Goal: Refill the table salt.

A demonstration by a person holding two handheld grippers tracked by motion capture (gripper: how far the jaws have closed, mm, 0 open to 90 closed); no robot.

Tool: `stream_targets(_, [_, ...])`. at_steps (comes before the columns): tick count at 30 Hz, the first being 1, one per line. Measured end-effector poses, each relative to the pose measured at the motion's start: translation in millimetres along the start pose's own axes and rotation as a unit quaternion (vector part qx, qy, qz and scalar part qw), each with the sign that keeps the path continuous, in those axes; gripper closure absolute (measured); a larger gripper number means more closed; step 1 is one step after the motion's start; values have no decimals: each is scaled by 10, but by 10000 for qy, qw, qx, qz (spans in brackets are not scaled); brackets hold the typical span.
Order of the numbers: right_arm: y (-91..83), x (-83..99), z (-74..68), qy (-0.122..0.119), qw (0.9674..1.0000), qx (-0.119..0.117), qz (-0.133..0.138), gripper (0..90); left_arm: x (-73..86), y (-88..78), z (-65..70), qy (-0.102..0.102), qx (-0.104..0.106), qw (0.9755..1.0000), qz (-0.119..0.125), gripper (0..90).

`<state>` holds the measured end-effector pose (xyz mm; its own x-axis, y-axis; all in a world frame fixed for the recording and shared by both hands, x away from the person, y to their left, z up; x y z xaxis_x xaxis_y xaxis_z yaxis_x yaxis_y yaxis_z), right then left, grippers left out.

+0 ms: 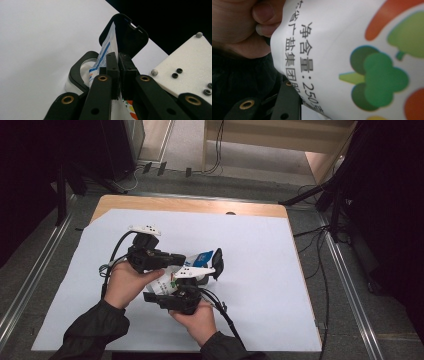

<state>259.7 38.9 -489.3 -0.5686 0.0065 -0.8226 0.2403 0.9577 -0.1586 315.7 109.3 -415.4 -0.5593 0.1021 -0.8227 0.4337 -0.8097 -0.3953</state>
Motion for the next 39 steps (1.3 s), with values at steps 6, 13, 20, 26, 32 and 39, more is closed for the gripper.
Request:
stream_targets(6, [2, -1, 2, 7, 10000, -9, 5, 643, -4, 0, 1, -32, 3, 10000, -19, 879])
stream_targets(13, [8, -2, -5, -10, 10000, -30, -13, 631, -4, 10, -1, -32, -7, 10000, -87, 880])
stream_targets(20, [11, 2, -5, -54, 10000, -15, -36, 626, 0, 13, -4, -17, 7, 9999, -132, 881])
stream_targets(26, [17, 5, -1, -56, 10000, -35, -39, 625, 1, 16, -1, -11, -7, 9999, -168, 881])
stream_targets(32, [22, -3, -7, -40, 10000, -56, -11, 618, -15, 13, 22, 78, -96, 9998, -177, 881])
stream_targets(39, [8, -29, -20, -32, 10000, -45, 18, 646, -32, 6, 34, 80, -55, 9998, -157, 878])
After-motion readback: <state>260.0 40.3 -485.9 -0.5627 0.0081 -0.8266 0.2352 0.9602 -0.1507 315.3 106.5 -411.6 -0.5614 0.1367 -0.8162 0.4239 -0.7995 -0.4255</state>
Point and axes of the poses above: each handheld gripper's, and its own axes: y roughly forward along the jaws, x roughly out of its underside, z roughly to its right, the point moved 5 cm from there along y, roughly forward along the jaws, and after that the axes turned 11 degrees about z, right-handed, at the moved point
